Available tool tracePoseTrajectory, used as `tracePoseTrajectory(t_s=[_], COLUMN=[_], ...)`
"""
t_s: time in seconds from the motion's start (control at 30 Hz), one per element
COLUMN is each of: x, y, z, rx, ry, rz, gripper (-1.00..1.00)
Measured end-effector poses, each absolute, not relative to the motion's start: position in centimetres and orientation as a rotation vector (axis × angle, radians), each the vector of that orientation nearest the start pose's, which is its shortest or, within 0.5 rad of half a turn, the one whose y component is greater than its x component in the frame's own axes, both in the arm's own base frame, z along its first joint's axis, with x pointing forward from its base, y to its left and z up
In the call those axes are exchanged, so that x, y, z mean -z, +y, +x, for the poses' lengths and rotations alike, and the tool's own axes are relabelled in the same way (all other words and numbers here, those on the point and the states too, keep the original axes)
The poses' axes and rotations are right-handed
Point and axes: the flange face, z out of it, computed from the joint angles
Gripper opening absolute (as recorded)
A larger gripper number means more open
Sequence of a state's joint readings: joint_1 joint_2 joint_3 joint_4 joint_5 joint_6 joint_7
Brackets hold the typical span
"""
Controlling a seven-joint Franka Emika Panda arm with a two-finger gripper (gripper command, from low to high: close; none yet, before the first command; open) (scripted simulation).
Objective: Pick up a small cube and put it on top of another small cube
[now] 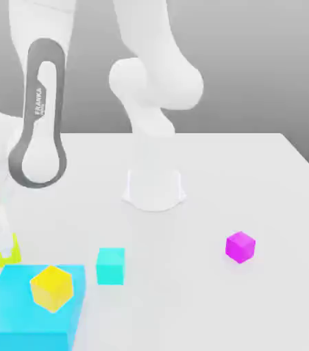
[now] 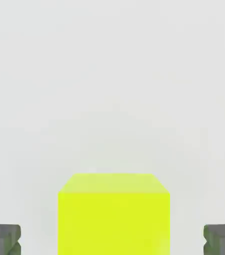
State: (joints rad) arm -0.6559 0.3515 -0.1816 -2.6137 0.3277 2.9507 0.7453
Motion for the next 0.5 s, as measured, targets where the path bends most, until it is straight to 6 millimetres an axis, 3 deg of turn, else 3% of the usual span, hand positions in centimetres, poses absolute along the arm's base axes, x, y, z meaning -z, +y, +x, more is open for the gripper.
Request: tracePoseTrajectory(t_s=[0.2, 0.4, 0.5], x=[-13.1, -18.8, -20.7], y=[-33.1, -32.8, -27.7], z=[25.9, 26.1, 29.1], rx=[0.000, 0.000, -0.004], ry=[2.551, 2.544, 2.420], rz=[-1.835, -1.842, -1.986], gripper=[-1.00, -1.00, -1.00])
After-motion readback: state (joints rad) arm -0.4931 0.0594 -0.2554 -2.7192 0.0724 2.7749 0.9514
